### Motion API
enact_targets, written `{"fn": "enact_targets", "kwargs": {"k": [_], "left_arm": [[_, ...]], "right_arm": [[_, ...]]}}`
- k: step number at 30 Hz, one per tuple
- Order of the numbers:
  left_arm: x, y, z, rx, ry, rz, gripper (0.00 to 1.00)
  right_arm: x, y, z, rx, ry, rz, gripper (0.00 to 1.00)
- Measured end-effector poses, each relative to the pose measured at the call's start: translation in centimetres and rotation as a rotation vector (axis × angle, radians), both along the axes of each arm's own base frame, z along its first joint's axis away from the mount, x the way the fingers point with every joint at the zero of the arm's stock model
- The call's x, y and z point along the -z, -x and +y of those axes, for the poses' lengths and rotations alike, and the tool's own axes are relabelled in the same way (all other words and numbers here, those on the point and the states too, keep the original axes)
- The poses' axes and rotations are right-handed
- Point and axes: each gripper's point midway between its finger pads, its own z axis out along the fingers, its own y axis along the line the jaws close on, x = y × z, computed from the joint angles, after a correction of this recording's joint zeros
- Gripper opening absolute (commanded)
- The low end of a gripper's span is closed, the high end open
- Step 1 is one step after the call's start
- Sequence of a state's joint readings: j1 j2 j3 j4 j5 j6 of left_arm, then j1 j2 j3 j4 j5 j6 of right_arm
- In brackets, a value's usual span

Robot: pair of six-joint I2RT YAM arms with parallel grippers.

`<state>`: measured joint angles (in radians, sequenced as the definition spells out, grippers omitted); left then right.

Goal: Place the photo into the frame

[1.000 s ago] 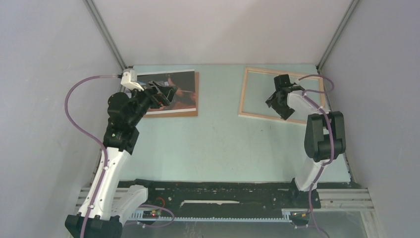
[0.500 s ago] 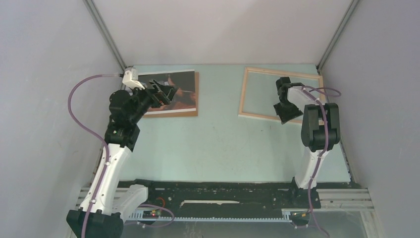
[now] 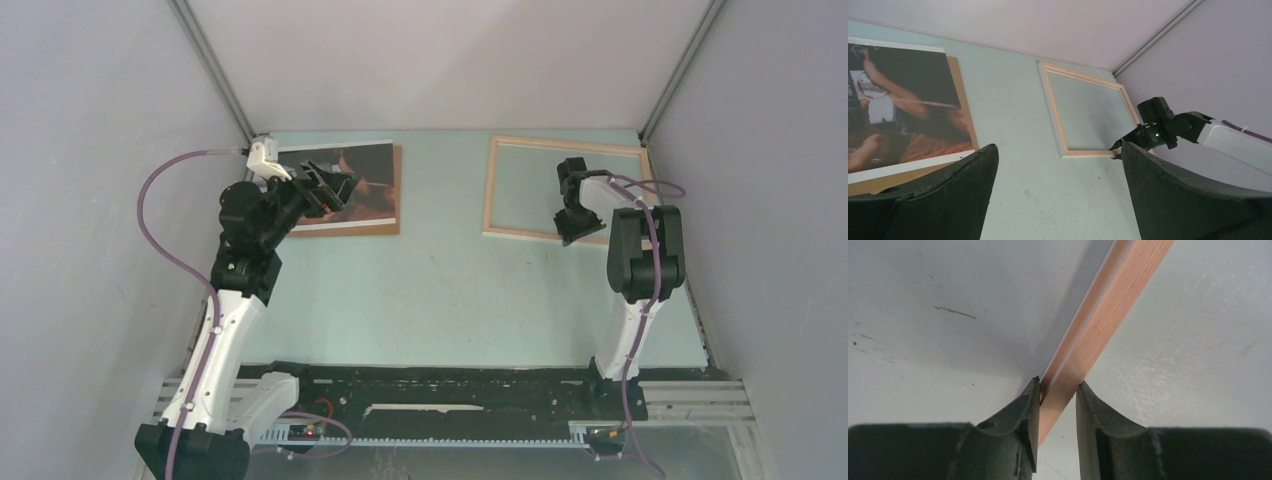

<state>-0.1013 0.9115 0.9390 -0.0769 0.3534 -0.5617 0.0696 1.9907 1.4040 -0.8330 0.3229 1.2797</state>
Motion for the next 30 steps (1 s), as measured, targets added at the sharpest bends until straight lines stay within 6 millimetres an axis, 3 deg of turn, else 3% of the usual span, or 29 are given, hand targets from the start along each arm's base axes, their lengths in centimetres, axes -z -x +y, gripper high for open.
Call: {"fn": "enact_targets", "kwargs": {"k": [3,6,8,14,16,22,30], "left_arm": [[-0.1,0.1,-0.1,0.003,0.007,0.001,1.0],[-0.4,0.3,0.0,0.002,0.007,-0.01,1.0],[-0.9,0.7,0.0,0.001,0.009,-0.026,1.0],[-1.8,1.1,0.0,0.002,0.013,-0.057,1.0],[-1.6,1.0,0.0,0.002,0.014,-0.052,1.0],[-1.4,0.7,0.2,-0.009,0.011,-0.046,1.0],[-1.3,0.4,0.3,-0.031,-0.007,-0.052,1.0]], "right_arm": [[0.0,0.4,-0.1,-0.048,0.016,0.001,0.0],[-0.1,2.0,-0.4,-0.122,0.045,0.021,0.0],[-0.1,3.9,-0.5,-0.2,0.056,0.033,0.0],[-0.2,12.2,1.5,-0.567,-0.032,0.069,0.0],[-0.6,13.4,1.8,-0.646,-0.043,0.074,0.0],[-2.0,13.1,1.1,-0.792,0.001,0.034,0.0],[-0.9,11.2,-0.9,-0.877,0.026,0.078,0.0]]}}
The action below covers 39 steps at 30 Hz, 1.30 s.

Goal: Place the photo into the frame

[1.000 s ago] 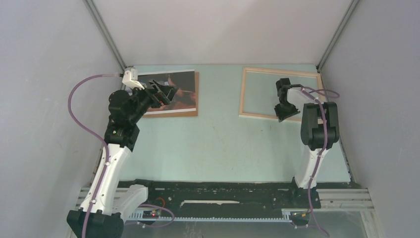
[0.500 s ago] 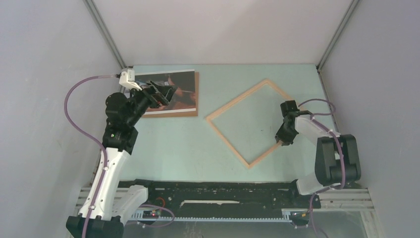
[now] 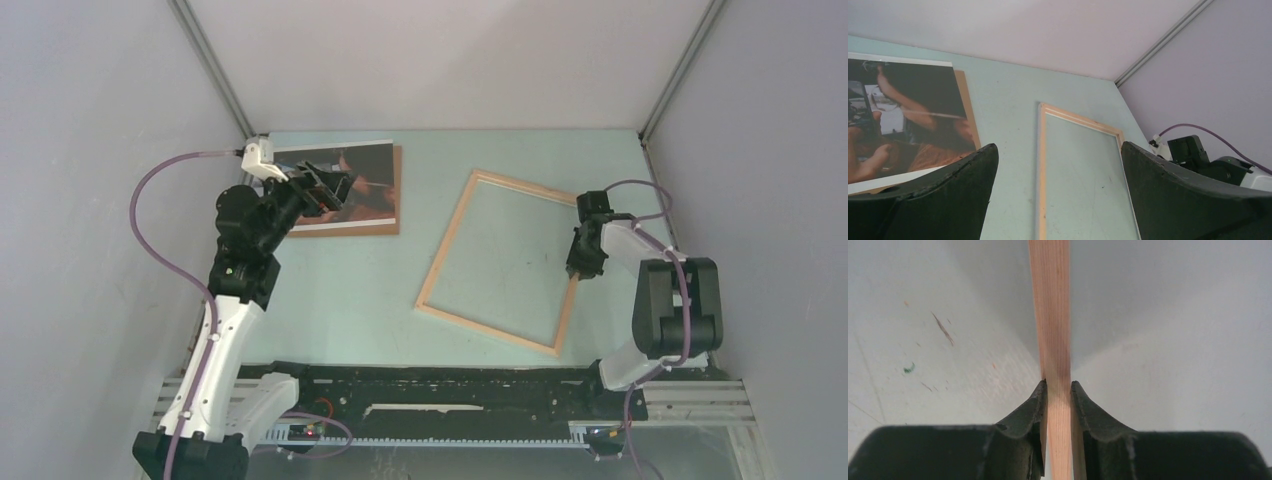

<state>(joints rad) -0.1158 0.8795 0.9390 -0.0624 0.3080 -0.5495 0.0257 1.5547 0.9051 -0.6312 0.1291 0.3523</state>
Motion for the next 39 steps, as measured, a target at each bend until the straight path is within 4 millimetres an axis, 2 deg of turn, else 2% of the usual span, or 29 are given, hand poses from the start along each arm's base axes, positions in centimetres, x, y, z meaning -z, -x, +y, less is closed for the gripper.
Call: {"fn": "enact_targets", "kwargs": {"k": [3,6,7,12,15,17,18,23,25,29,32,36,39], "left_arm": [[0.3,-0.2,0.0,-0.003,-0.001,0.009,1.0],[0.5,-0.4,0.1,-0.011,-0.005,0.015,1.0],[0.5,-0.4,0.1,-0.013,-0.008,0.014,1.0],[0.8,-0.6,0.3,-0.029,-0.027,0.015,1.0],[1.2,-0.9,0.5,-0.039,-0.038,0.026,1.0],[1.6,-1.2,0.5,-0.042,-0.041,0.036,1.0],[1.8,-1.3,0.6,-0.045,-0.043,0.043,1.0],[4.0,-3.1,1.1,-0.09,-0.075,0.1,1.0],[5.6,-4.2,1.2,-0.125,-0.104,0.139,1.0],[11.1,-6.0,0.3,-0.192,-0.181,0.3,1.0],[14.3,-6.8,0.1,-0.249,-0.166,0.399,1.0],[15.3,-7.8,1.6,-0.375,-0.104,0.383,1.0],[15.8,-9.0,3.0,-0.492,-0.033,0.334,1.0]], "right_arm": [[-0.1,-2.2,-0.2,-0.04,0.034,-0.016,0.02],[-1.4,-4.5,-0.2,-0.081,0.083,-0.067,0.46],[-1.9,-5.1,-0.2,-0.09,0.098,-0.083,0.53],[-6.4,-9.5,-0.5,-0.096,0.205,-0.195,0.71],[-8.9,-11.4,0.8,-0.112,0.251,-0.272,0.75],[-9.9,-12.2,3.5,-0.155,0.222,-0.32,0.75],[-10.2,-12.6,5.6,-0.187,0.171,-0.35,0.75],[-12.0,-16.0,18.3,-0.306,-0.274,-0.525,0.75],[-12.6,-18.7,23.0,-0.319,-0.449,-0.565,0.73],[-11.9,-23.6,29.9,-0.349,-0.693,-0.569,0.69],[-10.0,-24.2,32.9,-0.367,-0.804,-0.517,0.68],[-7.4,-22.5,35.2,-0.392,-0.852,-0.424,0.66],[-6.8,-21.5,36.3,-0.405,-0.877,-0.385,0.58]]}}
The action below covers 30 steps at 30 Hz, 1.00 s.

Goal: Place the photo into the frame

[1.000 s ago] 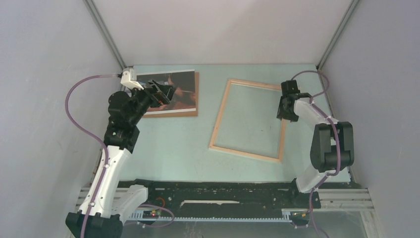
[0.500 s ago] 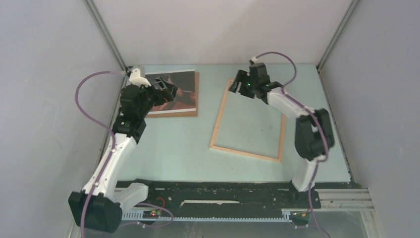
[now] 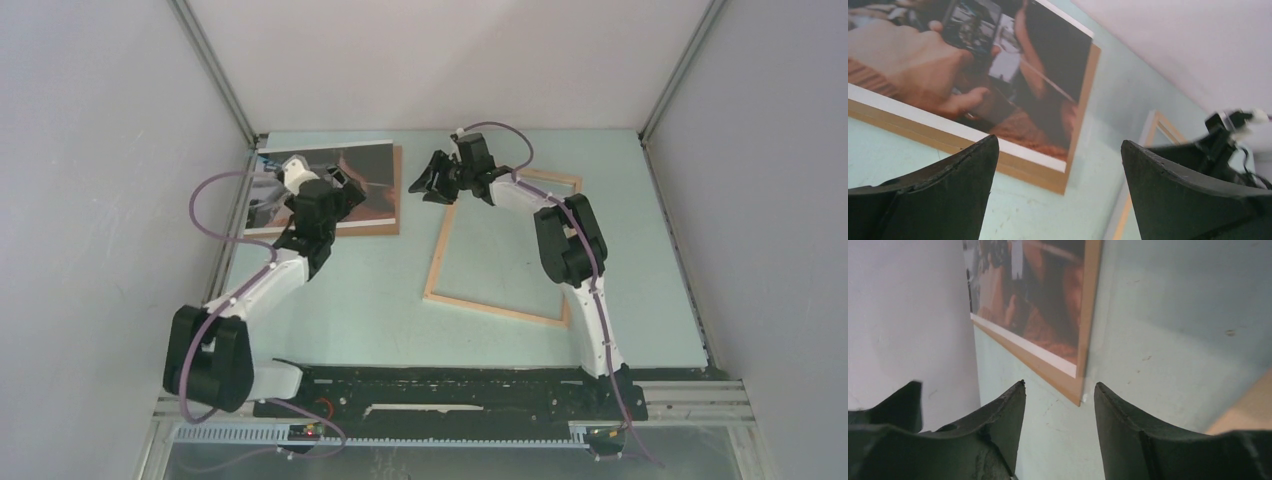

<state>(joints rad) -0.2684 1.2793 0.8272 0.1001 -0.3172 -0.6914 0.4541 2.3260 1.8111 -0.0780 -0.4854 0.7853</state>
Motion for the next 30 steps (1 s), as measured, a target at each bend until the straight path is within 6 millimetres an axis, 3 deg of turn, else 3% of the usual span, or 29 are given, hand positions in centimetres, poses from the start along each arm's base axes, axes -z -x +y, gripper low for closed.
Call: {"fn": "enact_targets", "kwargs": {"k": [6,11,14,19,26,30], "left_arm": [[4.4,-3.3,1.1,-0.122,0.002,-0.01,1.0],[8.9,-4.5,0.8,-0.114,0.019,0.057,1.0],[10.7,-5.1,0.9,-0.124,0.07,0.08,1.0],[12.5,-5.3,0.5,-0.133,0.134,0.111,1.0],[12.9,-5.5,0.4,-0.146,0.219,0.12,1.0],[14.4,-5.5,0.5,-0.148,0.27,0.153,1.0]], "right_arm": [[0.7,-0.2,2.6,-0.047,-0.029,0.035,0.59],[2.1,0.5,2.8,-0.053,-0.007,0.081,0.62],[2.2,0.6,2.8,-0.055,-0.006,0.084,0.7],[2.9,0.7,2.8,-0.056,-0.003,0.095,0.69],[5.0,0.7,3.1,-0.066,-0.008,0.134,0.68],[5.0,0.5,3.5,-0.066,-0.032,0.141,0.66]]}}
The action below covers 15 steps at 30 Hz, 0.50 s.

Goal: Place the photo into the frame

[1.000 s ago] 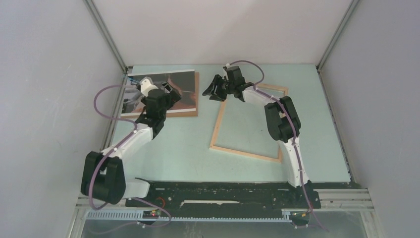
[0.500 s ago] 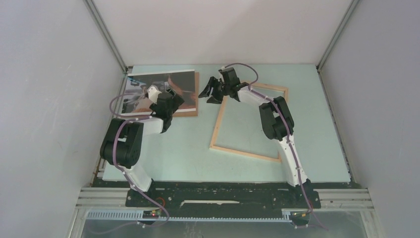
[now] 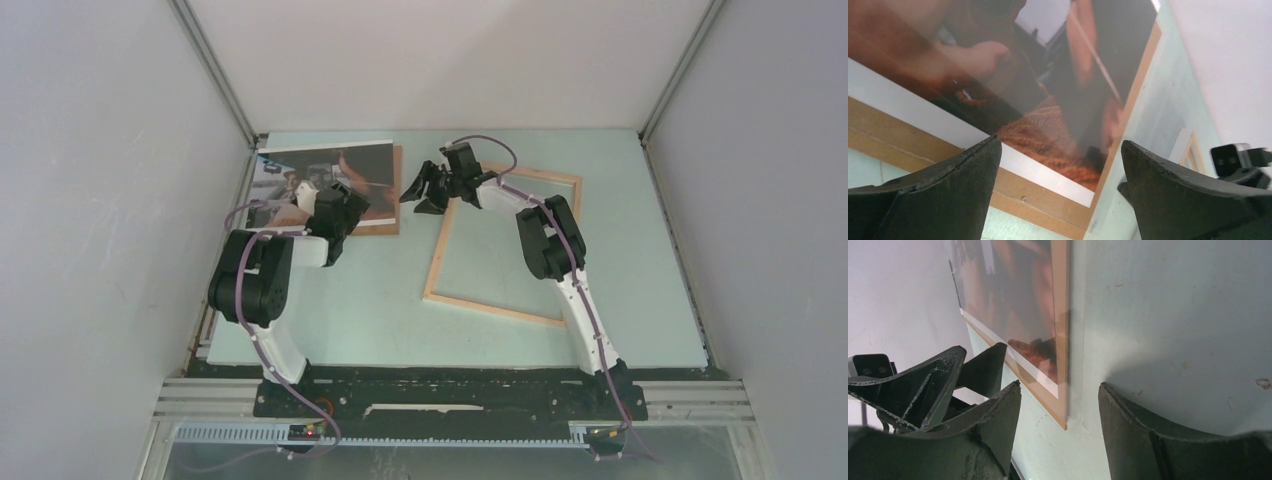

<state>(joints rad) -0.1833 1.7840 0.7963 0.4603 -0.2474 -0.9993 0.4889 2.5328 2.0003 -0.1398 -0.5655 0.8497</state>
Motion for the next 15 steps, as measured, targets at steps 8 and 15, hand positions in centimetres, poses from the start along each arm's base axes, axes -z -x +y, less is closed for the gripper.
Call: {"fn": "enact_targets", "kwargs": {"k": [8,15], "left_arm": [[-0.2,-0.4,0.2,-0.011,0.053,-0.015,1.0],[-0.2,-0.4,0.2,-0.01,0.064,-0.015,1.0]], "right_arm": [[0.2,0.0,1.1,-0.012,-0.072,0.026,0.59],[0.1,-0.2,2.0,-0.024,-0.151,0.034,0.54]]}}
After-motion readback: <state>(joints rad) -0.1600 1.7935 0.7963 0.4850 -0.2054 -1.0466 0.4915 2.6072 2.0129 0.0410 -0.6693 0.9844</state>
